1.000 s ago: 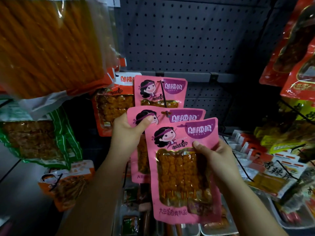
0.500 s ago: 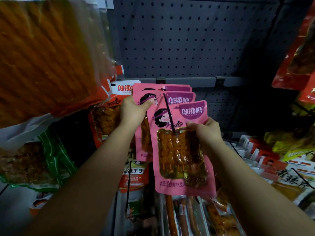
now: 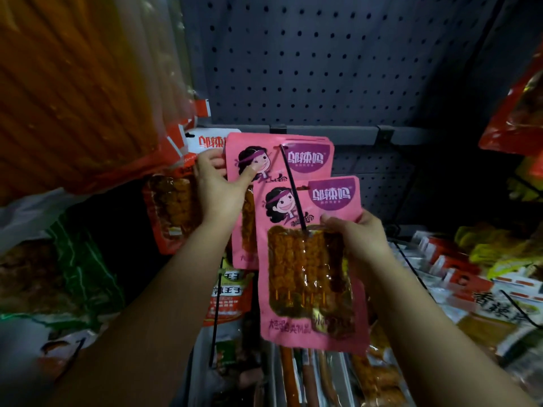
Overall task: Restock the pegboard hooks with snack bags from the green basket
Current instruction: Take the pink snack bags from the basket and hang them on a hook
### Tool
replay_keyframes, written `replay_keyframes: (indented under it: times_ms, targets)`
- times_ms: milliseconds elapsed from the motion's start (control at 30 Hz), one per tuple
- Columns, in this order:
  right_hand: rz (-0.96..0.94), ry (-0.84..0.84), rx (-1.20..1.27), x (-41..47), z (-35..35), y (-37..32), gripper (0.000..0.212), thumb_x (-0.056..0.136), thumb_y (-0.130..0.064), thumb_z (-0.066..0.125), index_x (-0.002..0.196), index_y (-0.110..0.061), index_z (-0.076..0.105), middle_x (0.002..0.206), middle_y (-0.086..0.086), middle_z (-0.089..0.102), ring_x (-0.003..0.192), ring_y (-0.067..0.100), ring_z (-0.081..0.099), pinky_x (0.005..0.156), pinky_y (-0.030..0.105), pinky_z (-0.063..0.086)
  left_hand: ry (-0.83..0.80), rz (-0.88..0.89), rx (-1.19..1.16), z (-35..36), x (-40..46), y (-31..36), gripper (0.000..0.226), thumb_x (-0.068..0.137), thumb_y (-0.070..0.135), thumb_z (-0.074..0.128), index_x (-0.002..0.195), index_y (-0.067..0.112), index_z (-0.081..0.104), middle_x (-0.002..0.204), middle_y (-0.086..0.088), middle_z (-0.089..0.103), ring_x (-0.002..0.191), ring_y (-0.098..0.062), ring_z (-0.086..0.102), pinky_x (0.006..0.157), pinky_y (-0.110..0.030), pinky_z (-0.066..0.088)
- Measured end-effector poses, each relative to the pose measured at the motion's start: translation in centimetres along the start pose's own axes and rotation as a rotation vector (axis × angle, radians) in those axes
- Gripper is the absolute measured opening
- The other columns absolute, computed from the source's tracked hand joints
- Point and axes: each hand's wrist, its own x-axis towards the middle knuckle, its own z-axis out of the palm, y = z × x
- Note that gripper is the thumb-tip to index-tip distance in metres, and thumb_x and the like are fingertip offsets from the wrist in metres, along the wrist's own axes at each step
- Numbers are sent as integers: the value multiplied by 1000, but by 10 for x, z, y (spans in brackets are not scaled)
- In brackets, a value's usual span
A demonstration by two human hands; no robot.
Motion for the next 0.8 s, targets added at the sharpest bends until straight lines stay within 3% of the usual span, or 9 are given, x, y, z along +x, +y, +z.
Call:
replay_keyframes:
  times_ms: [67, 133, 233, 300, 400, 467, 567, 633, 800]
  targets:
    - [0, -72, 39, -17, -8, 1, 22, 78, -14, 75, 98, -16, 66, 89, 1, 76, 84, 20, 73, 73, 33, 57, 11, -1, -31, -11, -22, -1, 63, 73, 34, 78, 122, 20, 42, 119, 6, 45, 100, -6, 51, 81, -16, 43]
    - [27, -143, 144, -33, -15, 3, 25, 79, -12, 74, 102, -13, 65, 89, 3, 77, 83, 20, 74, 68, 32, 57, -109, -67, -98, -23, -50, -1, 63, 72, 41, 76, 122, 29, 41, 120, 12, 47, 101, 1, 52, 78, -14, 43]
    - [89, -213, 250, -55, -24, 10, 28, 77, -13, 75, 104, -13, 66, 90, 6, 76, 80, 22, 74, 61, 29, 56, -424, -230, -217, -40, -85, -1, 51, 65, 54, 69, 110, 34, 55, 112, 16, 64, 101, -4, 63, 88, -29, 50]
    - [104, -247, 254, -68, -28, 15, 34, 73, -19, 77, 105, -14, 66, 92, 6, 76, 81, 22, 74, 61, 29, 56, -534, -263, -195, -48, -104, 0, 35, 72, 51, 67, 100, 29, 66, 99, 9, 73, 95, -9, 68, 90, -38, 51]
    - [69, -295, 245, -83, -35, 22, 38, 70, -37, 77, 100, -14, 69, 88, 8, 76, 76, 22, 73, 60, 27, 55, -523, -222, -252, -57, -123, 1, 9, 86, 24, 64, 91, 20, 70, 88, 1, 75, 80, -12, 71, 68, -26, 56]
    - [3, -322, 184, -93, -41, 24, 36, 73, -47, 75, 96, -19, 72, 90, 8, 76, 78, 21, 73, 62, 27, 55, -542, -210, -296, -65, -135, 1, 11, 88, 16, 61, 93, 20, 70, 86, 1, 75, 78, -12, 71, 61, -19, 53]
    - [-123, -352, 97, -104, -47, 23, 32, 72, -50, 73, 94, -27, 74, 95, 5, 76, 88, 22, 73, 73, 32, 55, -514, -224, -369, -74, -148, 1, 17, 86, 10, 62, 102, 13, 68, 91, -5, 75, 87, -22, 72, 68, -29, 56]
    - [-184, -398, 84, -112, -48, 18, 30, 73, -48, 72, 94, -27, 74, 96, 4, 76, 90, 22, 72, 76, 33, 55, -487, -196, -404, -80, -152, 5, 17, 83, 14, 68, 99, 18, 70, 94, -7, 75, 91, -26, 71, 74, -36, 58]
    - [-351, -446, 131, -124, -47, -6, 19, 79, -38, 69, 93, -26, 75, 92, -1, 76, 87, 15, 72, 74, 24, 54, -461, -37, -461, -90, -148, 28, 18, 74, 32, 73, 92, 33, 73, 93, -1, 75, 91, -22, 71, 72, -29, 57]
